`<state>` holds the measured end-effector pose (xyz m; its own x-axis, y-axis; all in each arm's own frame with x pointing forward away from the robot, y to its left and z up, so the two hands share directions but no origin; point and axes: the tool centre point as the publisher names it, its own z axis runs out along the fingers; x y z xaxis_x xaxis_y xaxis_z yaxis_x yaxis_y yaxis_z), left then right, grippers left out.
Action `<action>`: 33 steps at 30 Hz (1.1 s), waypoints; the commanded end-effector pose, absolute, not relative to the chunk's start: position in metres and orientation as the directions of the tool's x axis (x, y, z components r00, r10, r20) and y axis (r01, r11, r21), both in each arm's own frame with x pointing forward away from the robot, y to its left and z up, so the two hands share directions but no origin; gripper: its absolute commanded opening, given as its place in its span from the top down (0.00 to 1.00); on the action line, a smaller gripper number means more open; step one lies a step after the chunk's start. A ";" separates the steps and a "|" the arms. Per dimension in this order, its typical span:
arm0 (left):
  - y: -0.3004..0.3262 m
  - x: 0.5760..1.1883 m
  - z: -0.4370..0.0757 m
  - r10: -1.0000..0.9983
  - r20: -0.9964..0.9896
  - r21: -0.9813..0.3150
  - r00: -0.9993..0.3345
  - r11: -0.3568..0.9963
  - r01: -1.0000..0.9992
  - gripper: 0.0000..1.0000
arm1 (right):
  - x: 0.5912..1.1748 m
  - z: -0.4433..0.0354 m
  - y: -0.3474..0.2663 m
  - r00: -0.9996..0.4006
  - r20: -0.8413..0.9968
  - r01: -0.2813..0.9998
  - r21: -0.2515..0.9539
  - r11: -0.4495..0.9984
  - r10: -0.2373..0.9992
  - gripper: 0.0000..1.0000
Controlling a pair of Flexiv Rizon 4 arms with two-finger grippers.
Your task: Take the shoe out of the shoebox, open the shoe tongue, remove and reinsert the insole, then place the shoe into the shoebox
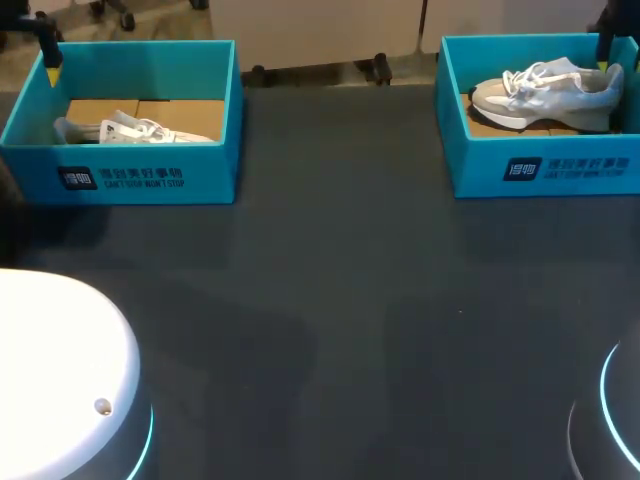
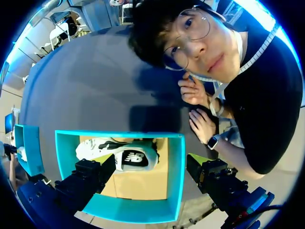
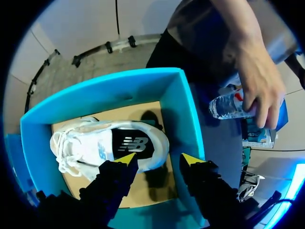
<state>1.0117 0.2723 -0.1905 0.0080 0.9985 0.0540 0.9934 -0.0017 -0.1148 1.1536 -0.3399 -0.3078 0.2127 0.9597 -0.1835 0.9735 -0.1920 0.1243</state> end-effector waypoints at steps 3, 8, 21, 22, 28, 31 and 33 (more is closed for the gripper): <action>0.272 1.011 -0.190 0.998 0.056 -0.112 0.008 -0.002 0.994 0.00 | 1.165 -0.323 -0.345 0.222 -0.194 0.974 0.079 -0.211 0.955 0.48; 0.272 1.011 -0.190 0.998 0.056 -0.112 0.008 -0.002 0.994 0.00 | 1.165 -0.328 -0.346 0.238 -0.205 0.971 0.081 -0.226 0.949 0.51; 0.272 1.011 -0.190 0.998 0.056 -0.112 0.008 -0.002 0.994 0.00 | 1.168 -0.352 -0.358 0.302 -0.264 0.953 0.123 -0.278 0.916 0.52; 0.272 1.011 -0.190 0.998 0.056 -0.112 0.008 -0.002 0.994 0.00 | 1.168 -0.354 -0.358 0.303 -0.277 0.952 0.126 -0.279 0.912 0.53; 0.272 1.011 -0.190 0.998 0.056 -0.112 0.008 -0.002 0.994 0.00 | 1.165 -0.366 -0.361 0.323 -0.291 0.946 0.120 -0.300 0.900 0.51; 0.272 1.011 -0.190 0.998 0.056 -0.112 0.008 -0.002 0.994 0.00 | 1.163 -0.372 -0.362 0.326 -0.292 0.945 0.114 -0.306 0.899 0.52; 0.272 1.011 -0.190 0.998 0.056 -0.112 0.008 -0.002 0.994 0.00 | 1.163 -0.375 -0.362 0.327 -0.293 0.945 0.112 -0.307 0.898 0.52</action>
